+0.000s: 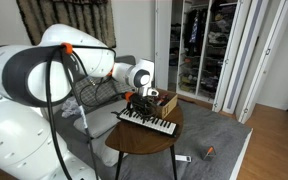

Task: Press a key on the right side of the keyboard

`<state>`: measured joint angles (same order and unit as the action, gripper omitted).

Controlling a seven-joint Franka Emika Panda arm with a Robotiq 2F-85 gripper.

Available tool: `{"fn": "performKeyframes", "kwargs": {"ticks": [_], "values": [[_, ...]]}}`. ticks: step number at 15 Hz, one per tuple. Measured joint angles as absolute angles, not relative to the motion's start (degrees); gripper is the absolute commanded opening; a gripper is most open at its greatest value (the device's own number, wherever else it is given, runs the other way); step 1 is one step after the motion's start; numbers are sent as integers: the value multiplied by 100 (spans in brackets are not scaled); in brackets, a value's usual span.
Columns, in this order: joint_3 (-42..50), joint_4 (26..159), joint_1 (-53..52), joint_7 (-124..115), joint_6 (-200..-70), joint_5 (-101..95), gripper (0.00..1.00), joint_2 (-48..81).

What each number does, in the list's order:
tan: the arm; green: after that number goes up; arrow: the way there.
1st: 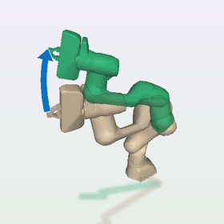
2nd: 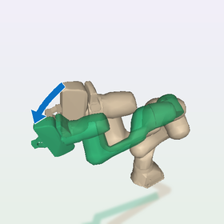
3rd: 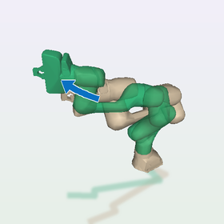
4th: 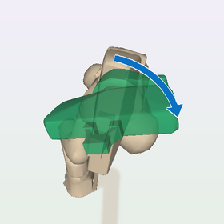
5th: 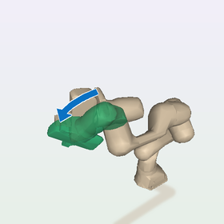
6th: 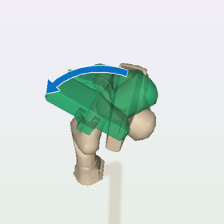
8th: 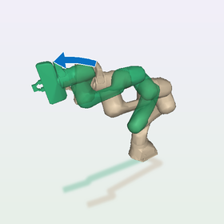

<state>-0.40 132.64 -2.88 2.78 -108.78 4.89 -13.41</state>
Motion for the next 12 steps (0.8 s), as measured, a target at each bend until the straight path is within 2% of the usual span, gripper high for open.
{"fn": "performKeyframes", "kwargs": {"ticks": [9,10,11,12], "values": [[244,13034,378,272,-11714,-413,100,-1385],[298,13033,420,298,-11766,-465,75,-1371],[351,13033,451,339,-11808,-476,74,-1351],[413,13033,470,408,-11850,-476,66,-1324]]}}
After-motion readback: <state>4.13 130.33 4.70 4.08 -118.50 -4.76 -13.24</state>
